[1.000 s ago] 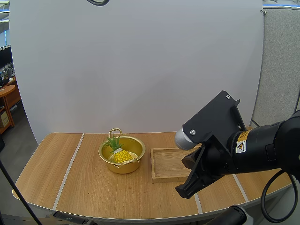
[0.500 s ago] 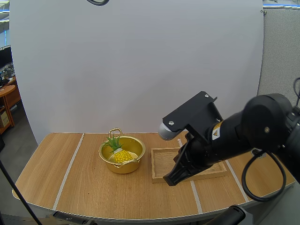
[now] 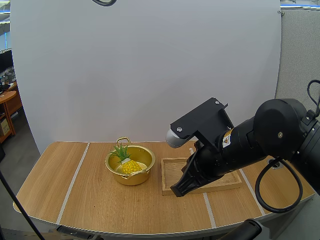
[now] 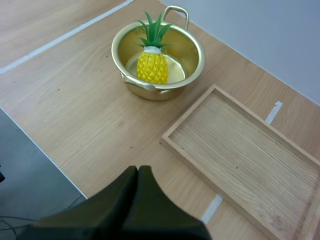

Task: Open the pot, put the pineapple inside, and close it

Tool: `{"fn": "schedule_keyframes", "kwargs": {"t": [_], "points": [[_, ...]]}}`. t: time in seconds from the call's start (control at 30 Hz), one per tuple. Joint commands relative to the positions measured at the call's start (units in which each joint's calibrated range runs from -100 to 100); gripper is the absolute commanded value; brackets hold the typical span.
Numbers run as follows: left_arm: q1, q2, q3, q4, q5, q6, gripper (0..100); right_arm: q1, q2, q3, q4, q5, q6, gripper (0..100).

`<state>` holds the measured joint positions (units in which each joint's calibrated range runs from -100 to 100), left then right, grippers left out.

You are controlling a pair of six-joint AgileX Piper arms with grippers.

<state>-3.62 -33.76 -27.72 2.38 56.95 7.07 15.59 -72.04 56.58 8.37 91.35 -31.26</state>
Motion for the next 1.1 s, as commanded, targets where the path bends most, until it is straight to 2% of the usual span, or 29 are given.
{"fn": "schedule_keyframes", "kwargs": {"t": [0.0, 0.4, 0.7, 0.8, 1.07], "points": [[0.12, -0.4, -0.4, 0.1, -2.5, -0.3, 0, -0.2, 0.0, -0.1, 1.1, -1.6, -0.4, 0], [0.12, -0.5, -0.4, 0.0, -1.9, -0.3, 0, -0.2, 0.0, -0.1, 0.7, -1.6, -0.4, 0], [0.12, 0.3, -0.3, -0.4, 35.2, -0.3, 0, -0.2, 0.0, -0.1, 0.7, -1.6, -0.4, 0], [0.12, 1.6, 0.1, -1.0, 42.7, -0.3, 0, -0.2, 0.0, -0.1, 0.3, -1.7, -0.4, 0], [0.12, 3.4, 8.0, -1.8, 43.0, 1.0, 0, -0.2, 0.0, -0.1, -0.5, -2.3, -0.4, 0]]}}
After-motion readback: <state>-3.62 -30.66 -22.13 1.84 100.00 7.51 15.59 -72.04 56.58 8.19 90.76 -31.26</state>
